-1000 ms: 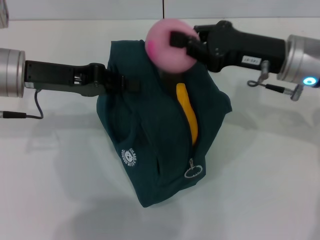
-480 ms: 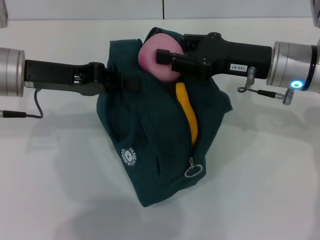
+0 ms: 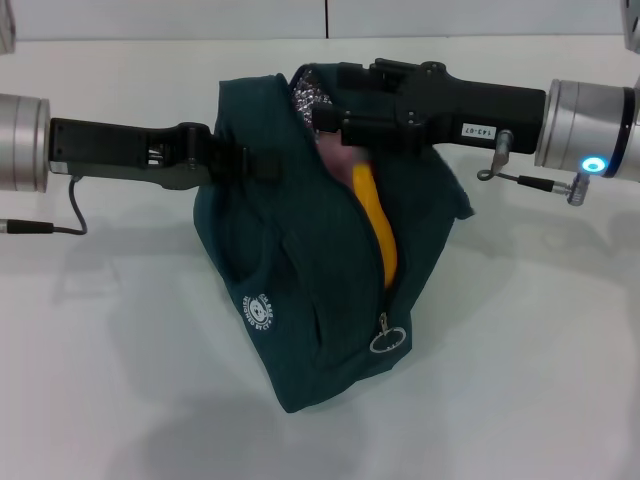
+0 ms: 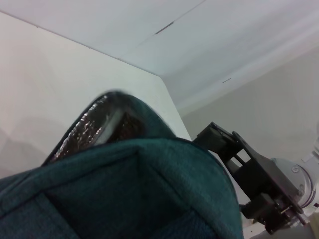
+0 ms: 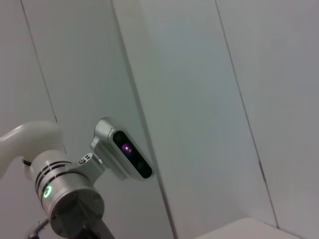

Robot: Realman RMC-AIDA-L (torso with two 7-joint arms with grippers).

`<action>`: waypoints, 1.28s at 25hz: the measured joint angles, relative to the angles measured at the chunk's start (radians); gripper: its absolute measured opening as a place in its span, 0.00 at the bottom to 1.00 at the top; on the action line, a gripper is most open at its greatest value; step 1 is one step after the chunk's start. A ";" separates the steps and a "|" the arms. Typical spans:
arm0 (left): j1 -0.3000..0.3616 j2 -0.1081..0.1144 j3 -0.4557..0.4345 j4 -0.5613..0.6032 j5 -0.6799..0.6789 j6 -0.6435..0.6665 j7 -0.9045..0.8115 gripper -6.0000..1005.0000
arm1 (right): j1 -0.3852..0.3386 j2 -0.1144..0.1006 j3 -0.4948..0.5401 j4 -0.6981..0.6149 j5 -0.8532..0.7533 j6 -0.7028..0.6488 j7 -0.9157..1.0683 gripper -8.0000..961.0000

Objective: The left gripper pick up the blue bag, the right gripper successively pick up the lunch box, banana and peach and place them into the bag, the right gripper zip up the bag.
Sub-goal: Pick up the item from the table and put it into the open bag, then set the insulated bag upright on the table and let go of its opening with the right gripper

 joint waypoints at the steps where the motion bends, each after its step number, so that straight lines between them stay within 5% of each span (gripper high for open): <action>1: 0.000 0.000 0.000 0.000 0.000 0.000 0.000 0.08 | 0.000 0.000 0.000 0.000 -0.001 0.002 0.000 0.70; 13: 0.004 0.001 0.000 0.000 0.001 0.000 0.003 0.08 | -0.021 -0.005 0.038 -0.001 0.012 0.063 0.041 0.75; 32: 0.008 -0.003 0.000 0.000 0.000 -0.002 0.012 0.08 | -0.033 -0.003 -0.047 0.002 -0.019 0.194 0.156 0.75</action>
